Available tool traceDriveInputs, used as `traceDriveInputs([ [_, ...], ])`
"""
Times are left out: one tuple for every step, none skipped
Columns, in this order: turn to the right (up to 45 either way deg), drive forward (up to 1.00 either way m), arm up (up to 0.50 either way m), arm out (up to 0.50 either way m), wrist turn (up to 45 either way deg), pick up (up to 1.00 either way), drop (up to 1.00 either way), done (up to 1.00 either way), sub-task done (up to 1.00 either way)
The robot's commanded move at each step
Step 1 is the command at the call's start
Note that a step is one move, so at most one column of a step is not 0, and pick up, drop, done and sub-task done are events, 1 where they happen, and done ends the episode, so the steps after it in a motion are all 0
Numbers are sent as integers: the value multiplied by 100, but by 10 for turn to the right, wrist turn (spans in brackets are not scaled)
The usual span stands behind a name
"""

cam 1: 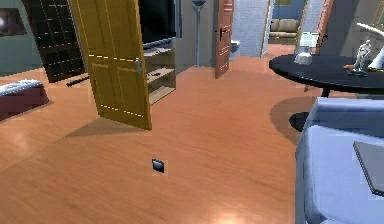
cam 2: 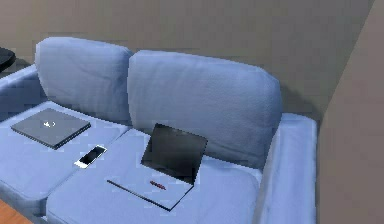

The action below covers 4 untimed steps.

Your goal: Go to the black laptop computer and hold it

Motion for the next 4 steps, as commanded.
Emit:
traceDriveInputs([
  [0,0,50,0,0,0,0,0,0],
  [0,0,24,0,0,0,0,0,0],
  [0,0,0,18,0,0,0,0,0],
  [0,0,0,0,450,0,0,0,0],
])
